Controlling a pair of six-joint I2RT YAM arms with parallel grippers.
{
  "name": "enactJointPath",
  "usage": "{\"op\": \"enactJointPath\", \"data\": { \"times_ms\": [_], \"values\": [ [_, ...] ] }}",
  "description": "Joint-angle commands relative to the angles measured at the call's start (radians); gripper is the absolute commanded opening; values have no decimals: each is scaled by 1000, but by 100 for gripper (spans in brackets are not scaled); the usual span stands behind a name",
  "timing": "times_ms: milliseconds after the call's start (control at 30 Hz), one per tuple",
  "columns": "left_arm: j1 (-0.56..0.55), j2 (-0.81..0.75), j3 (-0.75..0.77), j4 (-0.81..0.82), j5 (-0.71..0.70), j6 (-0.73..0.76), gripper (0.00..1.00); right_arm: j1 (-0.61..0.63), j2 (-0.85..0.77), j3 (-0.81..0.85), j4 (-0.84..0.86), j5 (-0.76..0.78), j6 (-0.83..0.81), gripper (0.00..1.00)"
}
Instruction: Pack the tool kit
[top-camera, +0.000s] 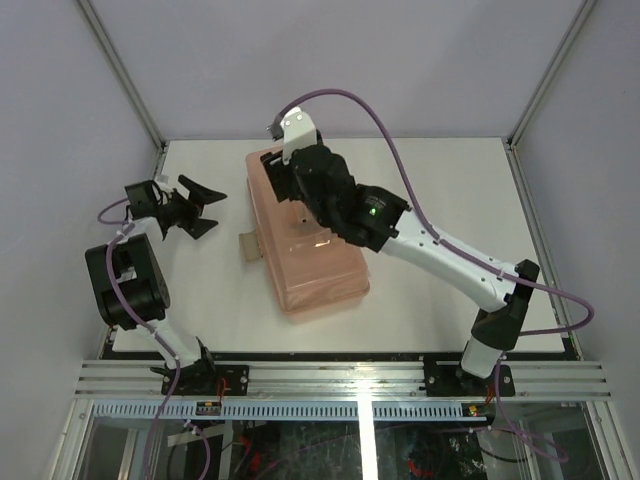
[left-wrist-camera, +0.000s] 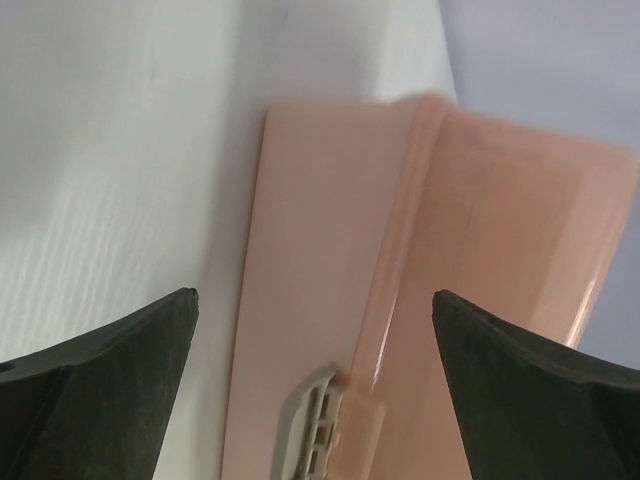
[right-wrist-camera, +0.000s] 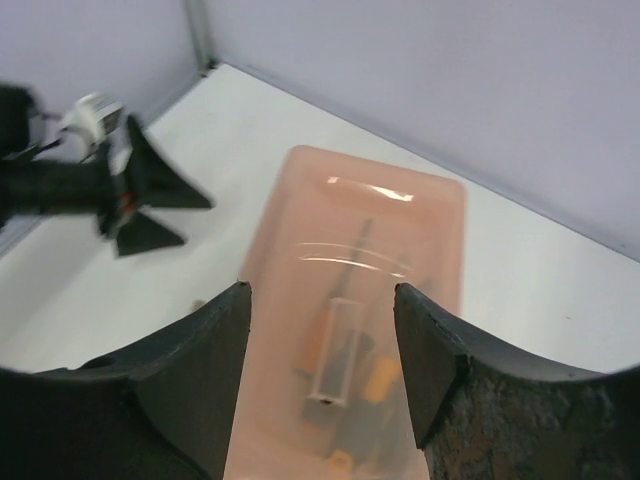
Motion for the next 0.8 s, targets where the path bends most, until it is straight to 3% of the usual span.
{"op": "enactJointPath", "data": {
  "times_ms": [0, 233, 333, 467, 767],
  "values": [
    [10, -90, -165, 108, 108, 9, 100, -95, 42, 57, -111, -81, 30, 65],
    [11, -204, -305, 92, 169, 84, 100, -198, 160, 158, -221, -198, 103, 53],
    [10, -203, -335, 104, 192, 103, 100, -202, 217, 186, -270, -226, 141, 52],
    [8, -169, -392, 236, 267, 45, 100, -201, 260, 173, -290, -258, 193, 51],
    [4, -159, -497, 343, 410, 53, 100, -201, 232, 87, -276, -264, 242, 50]
  ]
}}
